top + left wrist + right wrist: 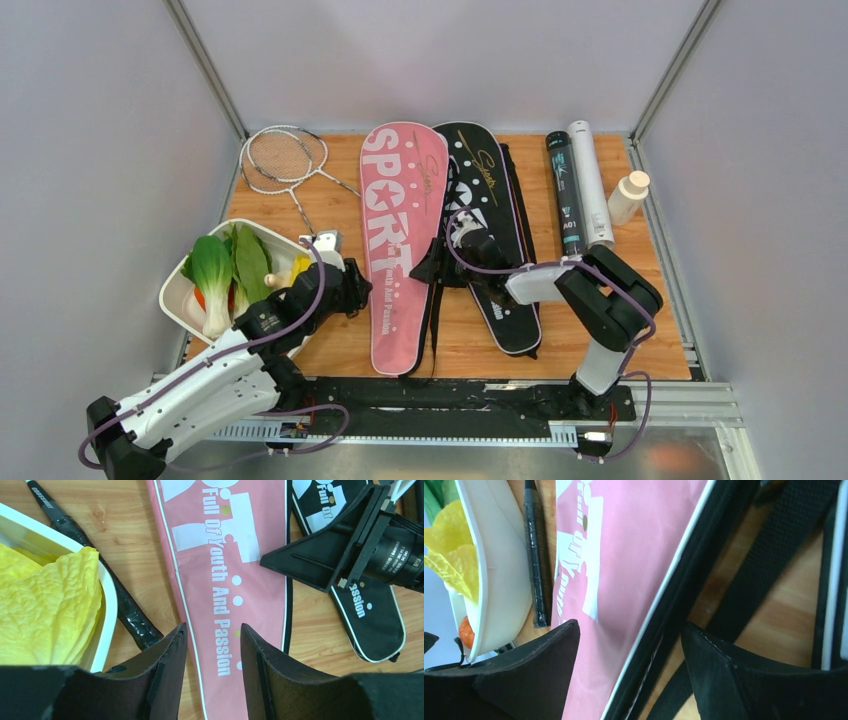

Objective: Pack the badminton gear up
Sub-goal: Pick up the racket bag from the center of the board.

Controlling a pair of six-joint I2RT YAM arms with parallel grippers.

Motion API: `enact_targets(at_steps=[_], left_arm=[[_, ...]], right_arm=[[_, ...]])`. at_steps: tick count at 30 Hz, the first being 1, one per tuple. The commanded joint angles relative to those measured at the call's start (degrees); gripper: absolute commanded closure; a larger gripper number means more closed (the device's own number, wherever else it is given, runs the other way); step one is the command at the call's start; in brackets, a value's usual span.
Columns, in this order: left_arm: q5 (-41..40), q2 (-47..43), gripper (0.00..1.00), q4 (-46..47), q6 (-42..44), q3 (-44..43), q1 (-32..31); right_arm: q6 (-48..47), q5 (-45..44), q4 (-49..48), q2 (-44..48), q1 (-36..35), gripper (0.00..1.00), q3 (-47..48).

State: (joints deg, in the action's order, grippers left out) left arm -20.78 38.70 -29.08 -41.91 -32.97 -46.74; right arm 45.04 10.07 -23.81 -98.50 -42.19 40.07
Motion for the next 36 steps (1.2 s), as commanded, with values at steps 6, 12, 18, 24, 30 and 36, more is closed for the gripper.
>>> enact_targets(at_steps=[6,12,18,24,30,36], left_arm=[[-2.7,-0.6,0.49,-1.4,3.1,-3.1,-0.1],[-3.1,-1.1,0.49,-0.8,3.3,-3.6,0.0],[-7.1,3.1,0.48,-0.5,5.2,-8.0,0.0],[-11.9,10.7,0.47,-2.2,6.2,-19.3,0.6],[-7.2,17.8,0.45,-5.3,5.9,-32.6,6.8],[-9.6,22.1,0.46,-6.2,5.6,-43.5,12.0]], right_arm=[[1.3,11.9,-18.6,-7.5,3.2,0.41,-0.3],[0.4,13.6,-17.6,-4.3,4.8,0.95,-0.3],[-6.7,13.6,1.8,7.0,4.4,1.00,8.8],[-23.4,4.5,33.2,14.5,4.3,1.00,27.4],[-38.9,-6.7,52.1,14.7,4.5,1.00,42.8],[-53.0,-12.1,58.0,16.5,4.2,1.00,49.1]])
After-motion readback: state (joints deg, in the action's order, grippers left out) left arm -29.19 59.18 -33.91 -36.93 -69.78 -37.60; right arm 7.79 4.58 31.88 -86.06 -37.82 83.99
